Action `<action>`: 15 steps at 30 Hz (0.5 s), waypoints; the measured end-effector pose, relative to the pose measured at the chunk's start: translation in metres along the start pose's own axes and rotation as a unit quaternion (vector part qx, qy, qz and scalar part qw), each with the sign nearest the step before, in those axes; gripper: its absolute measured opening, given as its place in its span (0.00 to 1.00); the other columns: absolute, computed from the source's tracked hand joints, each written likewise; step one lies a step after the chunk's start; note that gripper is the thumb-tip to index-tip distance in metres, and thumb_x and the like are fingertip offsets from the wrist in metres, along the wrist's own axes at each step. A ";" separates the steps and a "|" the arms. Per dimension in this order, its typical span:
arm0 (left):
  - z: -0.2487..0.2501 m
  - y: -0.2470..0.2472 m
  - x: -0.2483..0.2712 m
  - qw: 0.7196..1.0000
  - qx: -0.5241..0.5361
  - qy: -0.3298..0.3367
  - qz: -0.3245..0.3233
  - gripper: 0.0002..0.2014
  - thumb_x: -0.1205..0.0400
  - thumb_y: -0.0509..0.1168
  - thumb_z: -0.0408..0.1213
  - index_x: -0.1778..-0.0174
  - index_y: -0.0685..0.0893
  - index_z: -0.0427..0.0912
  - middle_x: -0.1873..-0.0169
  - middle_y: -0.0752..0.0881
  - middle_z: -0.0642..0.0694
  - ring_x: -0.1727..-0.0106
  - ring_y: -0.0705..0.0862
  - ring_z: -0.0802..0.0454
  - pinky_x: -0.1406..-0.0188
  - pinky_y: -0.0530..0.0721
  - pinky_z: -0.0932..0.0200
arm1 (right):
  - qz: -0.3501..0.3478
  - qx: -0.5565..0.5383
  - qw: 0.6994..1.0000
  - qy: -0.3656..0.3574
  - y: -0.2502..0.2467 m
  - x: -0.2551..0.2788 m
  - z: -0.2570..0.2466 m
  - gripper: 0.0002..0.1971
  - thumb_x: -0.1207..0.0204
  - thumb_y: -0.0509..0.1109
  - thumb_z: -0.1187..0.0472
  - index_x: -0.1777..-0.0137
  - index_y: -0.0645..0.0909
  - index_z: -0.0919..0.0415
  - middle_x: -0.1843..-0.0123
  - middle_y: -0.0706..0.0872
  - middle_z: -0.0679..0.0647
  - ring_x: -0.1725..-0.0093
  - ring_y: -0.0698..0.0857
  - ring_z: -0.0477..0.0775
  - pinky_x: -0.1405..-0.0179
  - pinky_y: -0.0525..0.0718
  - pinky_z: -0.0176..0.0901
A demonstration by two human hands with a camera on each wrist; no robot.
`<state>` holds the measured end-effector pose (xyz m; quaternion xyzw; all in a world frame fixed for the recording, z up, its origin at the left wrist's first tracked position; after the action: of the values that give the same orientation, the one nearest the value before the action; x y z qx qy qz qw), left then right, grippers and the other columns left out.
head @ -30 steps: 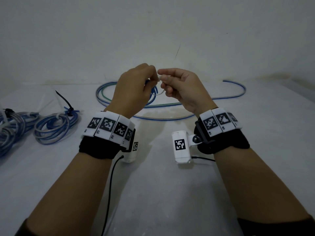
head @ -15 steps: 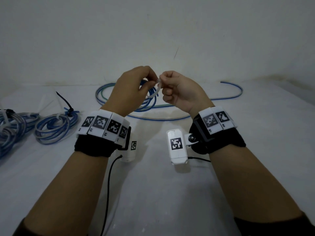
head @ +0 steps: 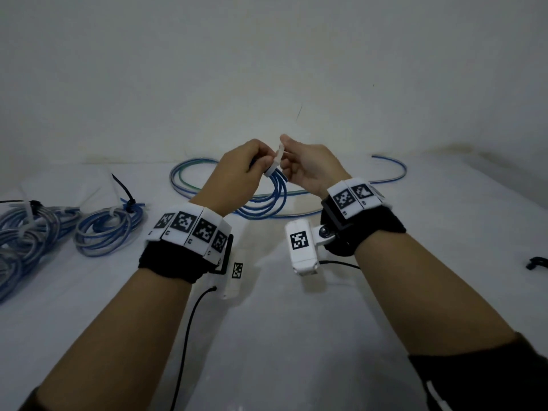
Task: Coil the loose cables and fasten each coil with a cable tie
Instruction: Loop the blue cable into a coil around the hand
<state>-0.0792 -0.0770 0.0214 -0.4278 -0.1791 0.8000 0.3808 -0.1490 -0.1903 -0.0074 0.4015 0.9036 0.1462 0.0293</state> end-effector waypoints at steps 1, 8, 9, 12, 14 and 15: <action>0.001 -0.003 0.000 1.000 -0.004 -0.004 0.003 0.07 0.15 0.57 0.37 0.52 0.80 0.43 0.66 0.80 0.56 0.69 0.75 0.66 0.70 0.69 0.76 | -0.023 0.014 1.000 0.011 0.003 0.004 0.001 0.09 0.22 0.69 0.60 0.60 0.79 0.65 0.70 0.79 0.54 0.75 0.74 0.46 0.75 0.75 0.35; 0.012 -0.009 0.010 1.000 0.000 0.008 -0.022 0.05 0.16 0.58 0.35 0.55 0.78 0.41 0.69 0.78 0.56 0.75 0.73 0.69 0.74 0.68 0.75 | -0.021 0.092 0.996 -0.006 0.011 0.020 -0.009 0.10 0.21 0.67 0.65 0.65 0.78 0.63 0.72 0.77 0.53 0.74 0.74 0.45 0.78 0.72 0.34; 0.016 -0.009 0.012 1.000 -0.003 0.013 -0.026 0.06 0.16 0.58 0.36 0.56 0.78 0.40 0.71 0.77 0.57 0.76 0.72 0.69 0.74 0.67 0.74 | -0.009 0.113 0.993 -0.018 0.011 0.022 -0.013 0.10 0.21 0.67 0.66 0.65 0.77 0.63 0.72 0.76 0.53 0.74 0.73 0.46 0.77 0.72 0.35; 0.022 -0.010 0.014 0.999 -0.025 0.020 -0.039 0.06 0.16 0.58 0.36 0.57 0.77 0.41 0.71 0.76 0.58 0.72 0.72 0.66 0.72 0.68 0.74 | 0.024 0.156 0.987 -0.029 0.013 0.025 -0.020 0.10 0.22 0.67 0.68 0.66 0.76 0.65 0.72 0.75 0.55 0.74 0.72 0.48 0.74 0.72 0.36; 0.025 -0.011 0.015 0.998 -0.035 0.028 -0.043 0.06 0.16 0.58 0.35 0.57 0.76 0.41 0.69 0.77 0.59 0.70 0.73 0.65 0.71 0.68 0.75 | 0.045 0.180 0.982 -0.028 0.015 0.026 -0.023 0.11 0.23 0.67 0.68 0.67 0.76 0.66 0.73 0.74 0.56 0.75 0.71 0.49 0.75 0.71 0.37; 0.025 -0.012 0.015 0.998 -0.032 0.030 -0.043 0.05 0.16 0.58 0.34 0.57 0.76 0.41 0.69 0.78 0.59 0.70 0.73 0.67 0.71 0.68 0.76 | 0.054 0.191 0.980 -0.030 0.016 0.026 -0.025 0.11 0.23 0.68 0.68 0.67 0.76 0.66 0.73 0.75 0.56 0.75 0.71 0.49 0.75 0.71 0.37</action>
<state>-0.0993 -0.0575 0.0347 -0.4558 -0.2115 0.7632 0.4063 -0.1592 -0.1674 0.0223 0.4523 0.8905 -0.0395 -0.0290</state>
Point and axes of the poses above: each hand's wrist, its own x-axis away from the middle knuckle, its own y-axis out of the palm, z = x × y, the point moved 7 cm from there along -x, towards the middle knuckle
